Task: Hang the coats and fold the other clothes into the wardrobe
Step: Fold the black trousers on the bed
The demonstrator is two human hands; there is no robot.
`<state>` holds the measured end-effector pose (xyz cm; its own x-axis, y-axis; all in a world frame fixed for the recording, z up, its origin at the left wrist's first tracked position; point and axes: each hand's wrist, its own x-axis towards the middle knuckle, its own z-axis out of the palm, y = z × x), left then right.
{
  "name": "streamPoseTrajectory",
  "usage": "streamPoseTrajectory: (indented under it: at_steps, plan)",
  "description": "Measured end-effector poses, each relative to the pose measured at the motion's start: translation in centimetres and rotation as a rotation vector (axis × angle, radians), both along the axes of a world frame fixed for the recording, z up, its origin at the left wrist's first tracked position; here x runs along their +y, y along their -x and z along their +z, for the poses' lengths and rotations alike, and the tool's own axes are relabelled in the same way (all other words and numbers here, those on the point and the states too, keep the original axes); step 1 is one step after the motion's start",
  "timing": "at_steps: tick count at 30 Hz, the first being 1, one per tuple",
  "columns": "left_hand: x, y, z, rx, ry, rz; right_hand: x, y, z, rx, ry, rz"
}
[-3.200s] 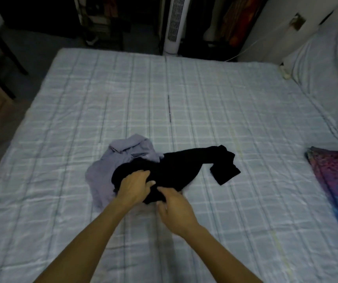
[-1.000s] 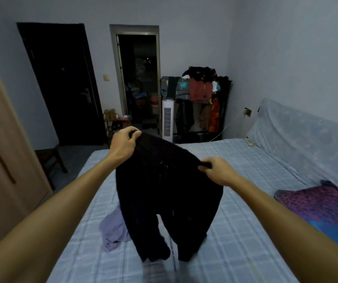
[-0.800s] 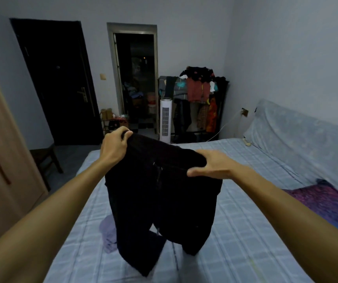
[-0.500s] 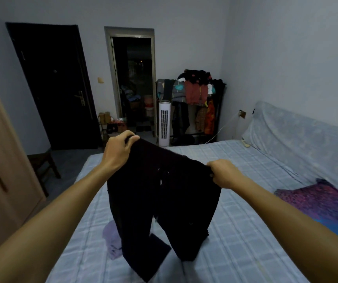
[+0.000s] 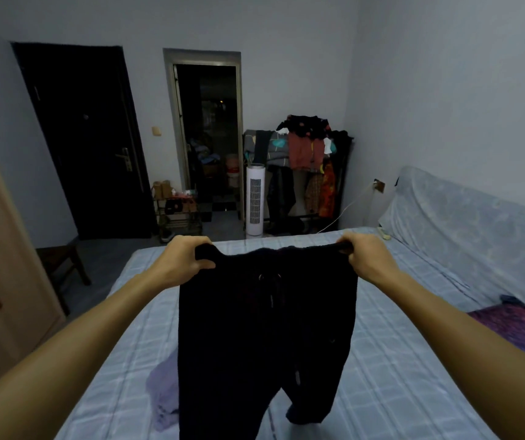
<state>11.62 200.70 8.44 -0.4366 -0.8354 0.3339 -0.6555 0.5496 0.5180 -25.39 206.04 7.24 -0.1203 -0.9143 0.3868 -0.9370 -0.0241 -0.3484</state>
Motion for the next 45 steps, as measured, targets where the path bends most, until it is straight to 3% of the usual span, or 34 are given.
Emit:
streamPoseTrajectory:
  at_steps: [7, 12, 14, 17, 20, 23, 28, 31, 34, 39, 45]
  plan:
    - [-4.2, 4.0, 2.2, -0.036, -0.028, 0.024, -4.1, 3.6, 0.8, -0.125, 0.102, 0.023]
    - [-8.7, 4.7, 2.5, -0.16, 0.167, 0.058, -7.9, 5.3, 1.3, -0.021, 0.151, 0.087]
    - [-10.8, 4.9, 2.8, -0.306, 0.101, 0.011, -9.2, 6.3, 1.1, 0.007, 0.026, 0.181]
    - [-14.2, 6.3, 2.1, -0.574, -0.056, -0.034, -11.9, 7.0, -0.3, 0.169, -0.343, 0.23]
    - [-18.7, 8.1, 1.6, -0.594, -0.06, 0.063, -16.1, 7.0, -1.0, 0.192, -0.419, 0.17]
    - [-24.1, 9.4, 3.6, -0.504, 0.127, 0.207, -22.0, 7.6, 1.8, 0.197, -0.281, 0.089]
    - [-31.8, 11.8, 13.4, -0.209, 0.422, 0.447, -31.2, 8.0, 13.2, 0.273, 0.213, -0.087]
    - [-33.2, 12.6, 20.1, -0.01, 0.598, 0.517, -32.6, 8.2, 20.7, 0.236, 0.452, -0.155]
    - [-32.0, 12.8, 23.7, 0.015, 0.72, 0.532, -31.3, 8.5, 24.4, 0.297, 0.598, -0.207]
    - [-27.0, 12.2, 21.2, 0.078, 0.733, 0.441, -26.7, 8.4, 21.0, 0.335, 0.667, -0.146]
    - [-17.0, 9.5, 9.0, 0.108, 0.565, 0.318, -15.7, 7.4, 8.1, 0.377, 0.647, -0.052]
